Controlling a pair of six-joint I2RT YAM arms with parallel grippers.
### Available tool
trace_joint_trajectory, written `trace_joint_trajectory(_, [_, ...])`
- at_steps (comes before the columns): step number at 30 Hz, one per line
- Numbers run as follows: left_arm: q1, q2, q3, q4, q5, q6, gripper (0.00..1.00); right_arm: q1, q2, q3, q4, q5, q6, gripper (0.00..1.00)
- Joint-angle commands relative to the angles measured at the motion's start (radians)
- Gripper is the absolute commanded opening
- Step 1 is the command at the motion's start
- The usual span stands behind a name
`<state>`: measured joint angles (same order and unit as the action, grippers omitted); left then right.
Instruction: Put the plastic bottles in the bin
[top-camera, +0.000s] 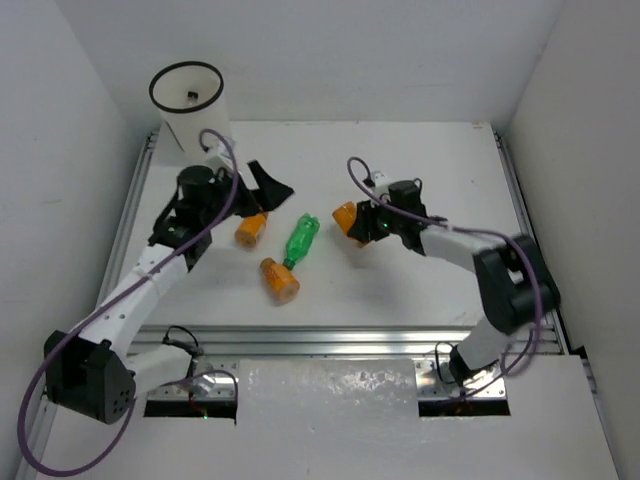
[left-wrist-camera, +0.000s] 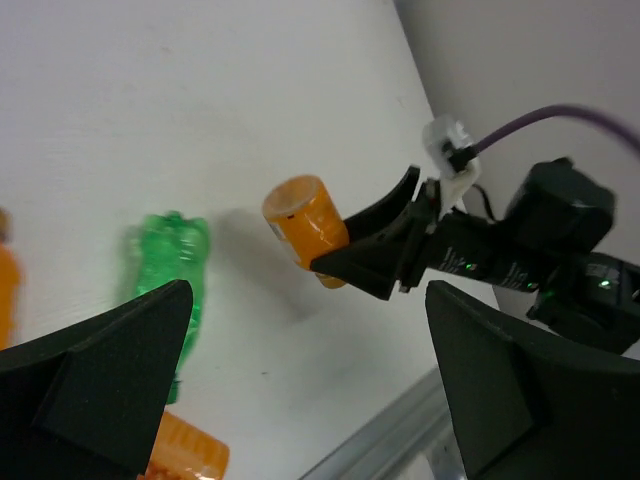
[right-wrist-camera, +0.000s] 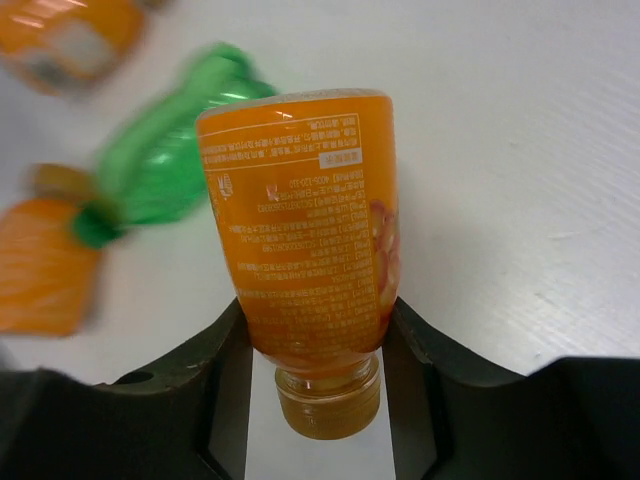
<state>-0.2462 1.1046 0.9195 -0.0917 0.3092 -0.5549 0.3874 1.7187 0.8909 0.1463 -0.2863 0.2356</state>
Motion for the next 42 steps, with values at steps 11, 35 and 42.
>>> trace_joint_trajectory(11, [-0.317,0.178,0.087,0.395,0.12,-0.005,1.0,-0.001,-0.651,-0.29,0.388,-0.412,0.231,0.19])
trace_joint_trajectory(35, [0.157,0.516,0.821,-0.126,-0.619,0.009,0.0,-0.007,-0.702,-0.299,-0.137,0.234,0.326,0.99])
trace_joint_trajectory(42, [0.421,0.972,1.447,-0.255,-0.587,0.058,0.18,-0.007,-0.667,-0.402,-0.036,0.107,0.392,0.99])
